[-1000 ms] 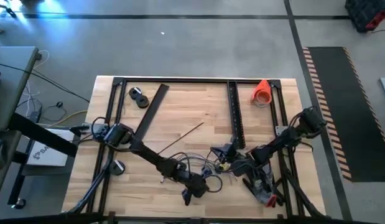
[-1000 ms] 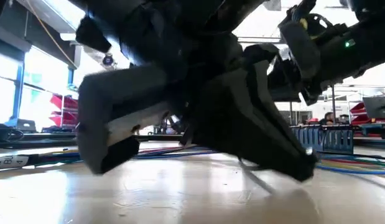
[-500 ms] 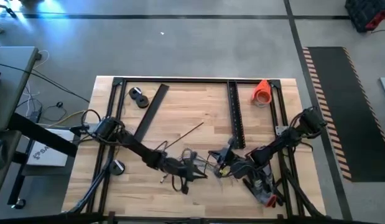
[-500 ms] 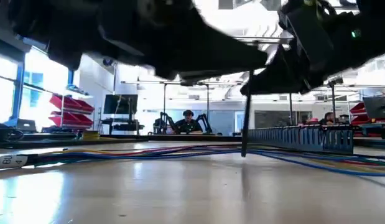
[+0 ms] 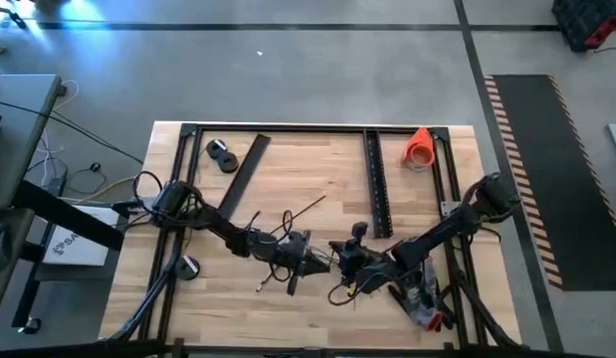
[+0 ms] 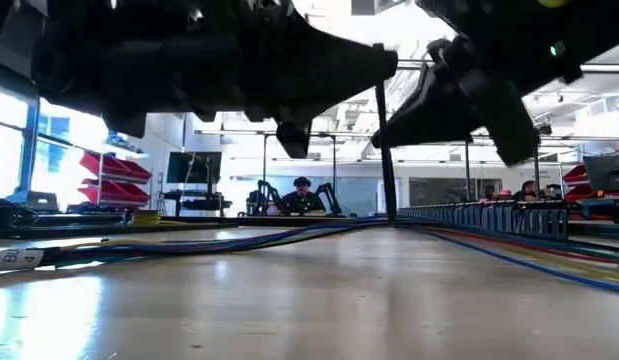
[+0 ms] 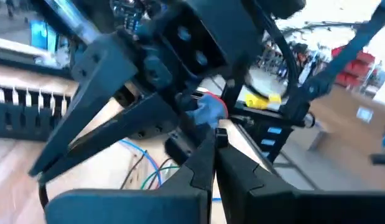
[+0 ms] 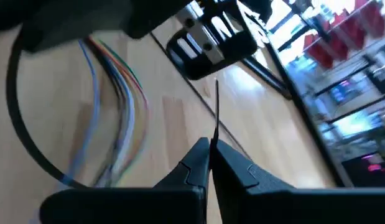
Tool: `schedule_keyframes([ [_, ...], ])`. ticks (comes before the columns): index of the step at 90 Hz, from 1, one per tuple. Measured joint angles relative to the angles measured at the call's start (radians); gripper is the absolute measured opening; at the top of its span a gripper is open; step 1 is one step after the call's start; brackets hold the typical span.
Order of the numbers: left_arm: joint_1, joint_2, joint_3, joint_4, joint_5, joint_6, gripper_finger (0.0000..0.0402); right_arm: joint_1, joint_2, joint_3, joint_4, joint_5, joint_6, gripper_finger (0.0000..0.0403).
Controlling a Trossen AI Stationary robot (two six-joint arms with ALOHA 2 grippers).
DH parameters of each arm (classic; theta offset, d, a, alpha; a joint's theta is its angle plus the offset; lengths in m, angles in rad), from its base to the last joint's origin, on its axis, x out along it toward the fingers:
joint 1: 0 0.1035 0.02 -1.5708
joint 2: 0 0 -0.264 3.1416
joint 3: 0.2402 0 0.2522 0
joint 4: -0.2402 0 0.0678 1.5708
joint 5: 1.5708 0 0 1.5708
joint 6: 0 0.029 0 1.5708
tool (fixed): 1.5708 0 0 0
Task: Ziptie cables
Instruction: Wrap the left black zip tie on the cables
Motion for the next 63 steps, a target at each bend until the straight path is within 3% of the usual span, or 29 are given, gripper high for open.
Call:
schedule_keyframes([
  [32, 0.044, 0.0, 0.0, -0.001, 0.055, -0.131, 0.0, 0.012, 0.007, 0.0, 0.026, 0.106, -0.321, 0.0],
  [63, 0.049, 0.0, 0.0, 0.002, 0.055, -0.139, 0.0, 0.012, 0.007, 0.0, 0.034, 0.105, -0.395, 0.0],
])
